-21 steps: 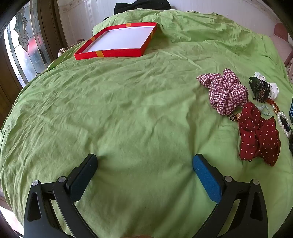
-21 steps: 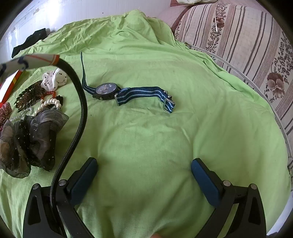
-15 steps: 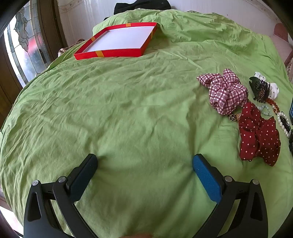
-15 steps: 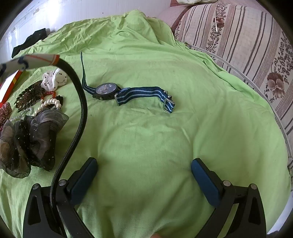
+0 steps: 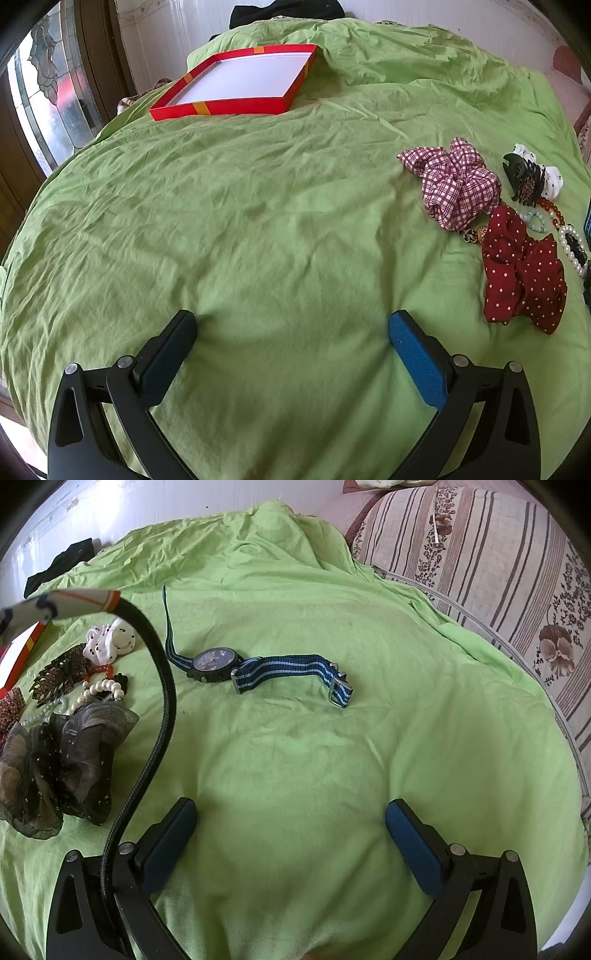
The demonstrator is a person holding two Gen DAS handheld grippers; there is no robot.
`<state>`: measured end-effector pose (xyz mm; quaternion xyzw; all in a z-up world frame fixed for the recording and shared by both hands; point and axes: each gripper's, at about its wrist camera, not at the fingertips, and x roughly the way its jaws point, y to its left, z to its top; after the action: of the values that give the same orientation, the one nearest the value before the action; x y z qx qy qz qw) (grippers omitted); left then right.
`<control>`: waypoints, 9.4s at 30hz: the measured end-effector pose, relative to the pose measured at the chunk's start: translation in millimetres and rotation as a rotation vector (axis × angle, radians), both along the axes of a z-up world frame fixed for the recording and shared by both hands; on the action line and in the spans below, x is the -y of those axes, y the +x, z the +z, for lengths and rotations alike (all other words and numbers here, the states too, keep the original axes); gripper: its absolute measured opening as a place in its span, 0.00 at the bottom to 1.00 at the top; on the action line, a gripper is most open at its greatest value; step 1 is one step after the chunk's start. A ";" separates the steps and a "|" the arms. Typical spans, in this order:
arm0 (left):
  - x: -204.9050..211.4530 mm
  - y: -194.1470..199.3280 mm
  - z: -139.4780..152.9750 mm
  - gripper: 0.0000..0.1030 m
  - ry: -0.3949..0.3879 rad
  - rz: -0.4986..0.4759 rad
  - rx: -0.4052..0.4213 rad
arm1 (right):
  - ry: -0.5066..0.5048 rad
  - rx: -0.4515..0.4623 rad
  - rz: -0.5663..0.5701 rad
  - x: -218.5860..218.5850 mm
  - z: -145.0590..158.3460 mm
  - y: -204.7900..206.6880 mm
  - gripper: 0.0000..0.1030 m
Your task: Organize jewelry
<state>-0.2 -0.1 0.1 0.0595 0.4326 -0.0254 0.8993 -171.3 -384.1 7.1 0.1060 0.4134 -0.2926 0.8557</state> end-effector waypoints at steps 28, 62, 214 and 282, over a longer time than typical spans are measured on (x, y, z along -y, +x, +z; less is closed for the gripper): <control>0.2 -11.3 3.4 1.00 0.029 0.012 0.009 | 0.007 -0.022 -0.001 -2.2 0.9 1.2 1.00; 1.2 -12.0 7.6 1.00 0.002 0.005 0.024 | -0.009 -0.015 0.045 -3.1 1.6 -2.3 1.00; -197.7 61.9 102.5 0.64 -0.067 0.003 0.109 | 0.343 -0.160 0.687 -379.4 30.8 233.5 0.14; 87.8 -43.2 83.6 0.71 -0.010 -0.321 0.085 | 0.242 0.126 0.296 -41.5 44.7 4.9 0.47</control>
<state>-43.5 -88.0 83.8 0.1245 0.3788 -0.1685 0.9015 -166.4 -342.6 51.8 0.1641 0.4021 -0.1045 0.8947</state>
